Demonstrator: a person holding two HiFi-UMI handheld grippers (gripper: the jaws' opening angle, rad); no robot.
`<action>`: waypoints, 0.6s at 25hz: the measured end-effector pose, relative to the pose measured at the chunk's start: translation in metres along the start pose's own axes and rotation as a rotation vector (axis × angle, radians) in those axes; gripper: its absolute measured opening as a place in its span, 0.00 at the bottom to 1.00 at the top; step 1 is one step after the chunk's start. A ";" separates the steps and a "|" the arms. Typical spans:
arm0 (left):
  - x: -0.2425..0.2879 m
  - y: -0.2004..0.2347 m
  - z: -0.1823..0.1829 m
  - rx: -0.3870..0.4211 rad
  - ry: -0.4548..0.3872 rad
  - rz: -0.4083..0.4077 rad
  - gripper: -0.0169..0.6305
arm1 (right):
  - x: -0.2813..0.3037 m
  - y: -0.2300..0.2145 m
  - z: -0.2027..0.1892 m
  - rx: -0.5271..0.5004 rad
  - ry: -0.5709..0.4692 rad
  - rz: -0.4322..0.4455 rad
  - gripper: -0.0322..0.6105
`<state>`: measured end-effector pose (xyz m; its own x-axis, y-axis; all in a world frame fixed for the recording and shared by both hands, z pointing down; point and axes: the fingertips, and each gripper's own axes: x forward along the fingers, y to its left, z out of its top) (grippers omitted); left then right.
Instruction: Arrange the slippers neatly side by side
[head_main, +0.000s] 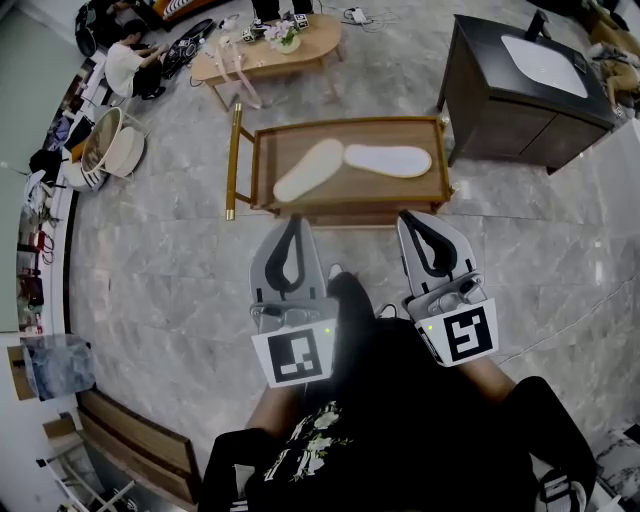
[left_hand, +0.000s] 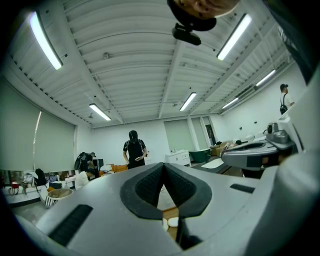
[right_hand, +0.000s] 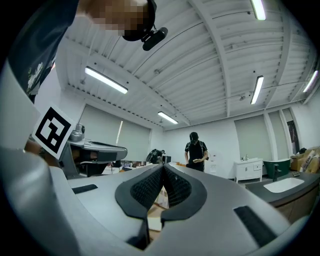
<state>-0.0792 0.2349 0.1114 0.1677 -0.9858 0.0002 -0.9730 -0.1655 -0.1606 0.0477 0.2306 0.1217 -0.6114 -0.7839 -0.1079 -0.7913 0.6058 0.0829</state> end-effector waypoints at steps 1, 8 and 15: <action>0.002 0.001 0.001 -0.003 -0.004 0.002 0.03 | 0.001 -0.001 0.001 0.000 0.000 0.000 0.05; 0.014 -0.005 -0.002 -0.016 -0.004 -0.013 0.03 | 0.005 -0.014 -0.003 0.006 0.006 -0.018 0.05; 0.024 0.001 -0.002 -0.019 -0.010 -0.003 0.03 | 0.013 -0.022 -0.004 0.009 -0.002 -0.027 0.05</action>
<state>-0.0762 0.2112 0.1128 0.1722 -0.9850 -0.0088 -0.9754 -0.1693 -0.1414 0.0568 0.2066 0.1222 -0.5901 -0.7996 -0.1118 -0.8073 0.5859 0.0711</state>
